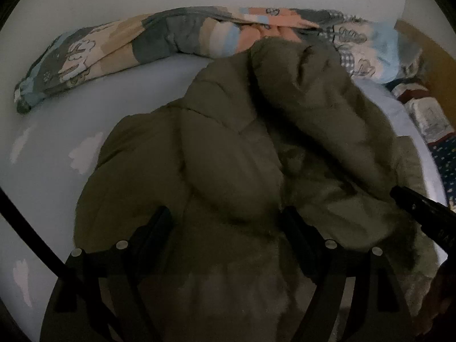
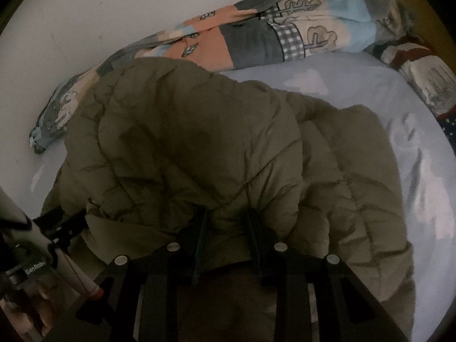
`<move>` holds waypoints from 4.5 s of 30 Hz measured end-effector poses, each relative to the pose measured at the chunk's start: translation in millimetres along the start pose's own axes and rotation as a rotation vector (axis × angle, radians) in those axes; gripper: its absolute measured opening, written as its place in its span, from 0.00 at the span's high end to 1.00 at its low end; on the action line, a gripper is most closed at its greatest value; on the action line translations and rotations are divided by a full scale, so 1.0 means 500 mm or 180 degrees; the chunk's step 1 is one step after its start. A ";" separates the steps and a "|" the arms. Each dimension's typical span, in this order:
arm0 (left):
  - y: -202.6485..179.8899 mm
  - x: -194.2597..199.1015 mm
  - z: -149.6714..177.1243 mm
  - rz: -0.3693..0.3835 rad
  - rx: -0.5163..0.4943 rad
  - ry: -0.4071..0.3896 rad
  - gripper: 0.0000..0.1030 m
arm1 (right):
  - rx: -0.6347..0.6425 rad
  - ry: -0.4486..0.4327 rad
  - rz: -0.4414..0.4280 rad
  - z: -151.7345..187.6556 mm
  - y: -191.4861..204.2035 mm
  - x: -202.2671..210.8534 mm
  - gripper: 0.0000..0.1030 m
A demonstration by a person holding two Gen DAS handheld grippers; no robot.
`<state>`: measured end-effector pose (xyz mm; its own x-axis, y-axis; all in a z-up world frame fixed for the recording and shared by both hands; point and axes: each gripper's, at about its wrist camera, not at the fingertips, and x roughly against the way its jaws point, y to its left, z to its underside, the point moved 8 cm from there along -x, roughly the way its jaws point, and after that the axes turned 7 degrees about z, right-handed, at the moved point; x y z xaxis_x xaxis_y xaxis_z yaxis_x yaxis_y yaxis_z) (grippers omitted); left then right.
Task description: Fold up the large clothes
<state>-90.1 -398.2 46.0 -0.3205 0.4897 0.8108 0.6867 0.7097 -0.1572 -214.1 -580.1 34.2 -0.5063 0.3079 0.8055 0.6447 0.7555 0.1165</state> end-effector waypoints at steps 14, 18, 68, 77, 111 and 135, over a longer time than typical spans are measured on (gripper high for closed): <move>-0.012 0.204 0.152 -0.0041 0.0149 -0.0080 0.23 | -0.0719 -0.0103 -0.0291 0.143 -0.029 0.258 0.56; 0.002 0.170 0.181 -0.0155 0.0164 -0.0036 0.23 | -0.0622 -0.0007 -0.0249 0.174 -0.013 0.245 0.56; -0.077 0.144 0.161 -0.0575 -0.0500 -0.0397 0.18 | -0.0244 0.0055 0.0346 0.163 -0.018 0.159 0.49; -0.079 0.150 0.159 -0.0538 -0.0516 -0.0448 0.18 | -0.0260 0.0203 0.0370 0.173 -0.028 0.121 0.46; -0.092 0.168 0.152 -0.0569 -0.0561 -0.0588 0.18 | -0.0210 0.0068 0.0182 0.163 0.013 0.143 0.42; -0.074 0.159 0.155 -0.0555 -0.0501 -0.0447 0.18 | -0.0168 0.0044 0.0192 0.160 0.013 0.149 0.40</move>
<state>-191.3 -346.2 72.4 -0.5226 0.4402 0.7302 0.7026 0.7075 0.0764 -293.7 -506.1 48.4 -0.4579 0.3435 0.8200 0.7032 0.7042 0.0977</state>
